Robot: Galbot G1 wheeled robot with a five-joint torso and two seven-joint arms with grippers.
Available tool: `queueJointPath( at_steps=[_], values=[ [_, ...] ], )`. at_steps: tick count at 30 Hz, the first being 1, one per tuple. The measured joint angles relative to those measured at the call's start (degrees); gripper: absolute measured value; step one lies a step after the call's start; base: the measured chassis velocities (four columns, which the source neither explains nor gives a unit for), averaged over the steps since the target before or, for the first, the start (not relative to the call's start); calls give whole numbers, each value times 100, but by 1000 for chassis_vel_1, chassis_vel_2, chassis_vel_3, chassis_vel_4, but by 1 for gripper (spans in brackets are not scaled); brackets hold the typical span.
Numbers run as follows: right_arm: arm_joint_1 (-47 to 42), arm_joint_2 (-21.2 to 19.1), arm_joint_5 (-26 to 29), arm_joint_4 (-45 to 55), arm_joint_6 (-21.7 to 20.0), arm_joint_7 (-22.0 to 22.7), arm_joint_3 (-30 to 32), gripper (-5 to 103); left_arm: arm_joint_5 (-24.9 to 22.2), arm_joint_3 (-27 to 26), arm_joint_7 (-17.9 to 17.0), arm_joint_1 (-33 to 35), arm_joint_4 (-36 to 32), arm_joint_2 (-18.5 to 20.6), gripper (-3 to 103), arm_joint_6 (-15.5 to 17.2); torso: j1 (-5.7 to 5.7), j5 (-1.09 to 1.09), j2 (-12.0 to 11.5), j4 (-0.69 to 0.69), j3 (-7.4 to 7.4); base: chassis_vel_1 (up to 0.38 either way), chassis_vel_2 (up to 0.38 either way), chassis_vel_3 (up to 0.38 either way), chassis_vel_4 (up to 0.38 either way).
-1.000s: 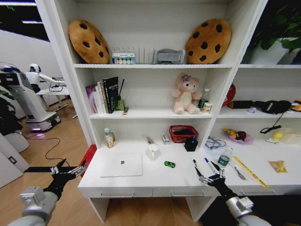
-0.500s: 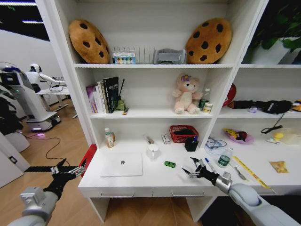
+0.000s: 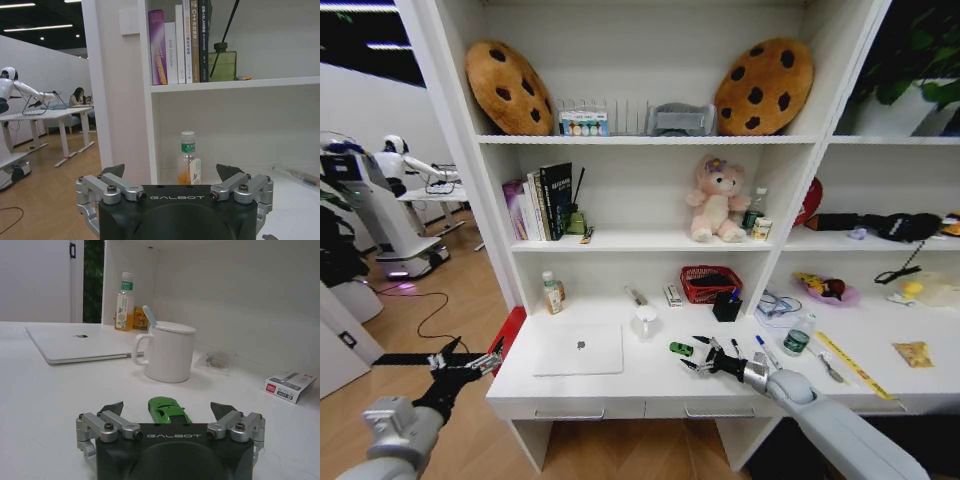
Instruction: Organize the objects on the table.
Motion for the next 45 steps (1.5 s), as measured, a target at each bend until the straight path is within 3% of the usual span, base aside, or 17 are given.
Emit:
queueJointPath(
  at_steps=[5,6,8,9,11,16,17,19,32,38,45],
  values=[
    [75,109,29,-175,5,-73,-3,94,0,0,-1,-1,0,0,100,0,0,1,0,1,0,0,0,0,0],
    [80,136,39,-237,5,-113,-1,85,0,0,-1,0,0,0,100,0,0,1,0,0,0,0,0,0,0],
    [80,154,39,-294,5,-162,-1,85,0,0,-2,0,0,0,100,1,0,1,1,0,0,0,0,0,0],
    [80,175,38,-346,5,-197,-3,75,0,1,-2,0,0,0,100,1,-1,0,1,0,0,0,0,0,0],
    [80,195,35,-384,5,-210,-13,75,0,1,-2,-1,0,0,100,0,-1,0,0,0,0,0,0,0,0],
    [120,271,1,-474,4,-252,-20,61,0,1,-3,-1,0,0,100,1,-1,0,1,0,-1,0,0,0,0],
    [136,298,-4,-497,1,-255,-22,50,0,1,-3,-1,0,0,100,1,-1,0,1,0,-1,0,0,0,0],
    [171,346,-11,-551,-1,-254,-23,38,0,1,-3,-1,0,0,100,1,-1,1,1,0,-1,0,0,0,0],
    [223,382,18,-543,28,-166,19,36,0,1,-4,-1,0,0,100,1,0,3,0,1,0,0,0,0,0],
    [-31,216,129,-111,-21,-162,316,36,0,1,-3,-1,0,0,100,1,0,3,1,0,0,0,0,0,0],
    [-594,-303,517,831,-99,-105,1225,36,0,1,-4,-1,0,0,100,2,-1,4,0,0,0,0,0,0,0]
  ],
)
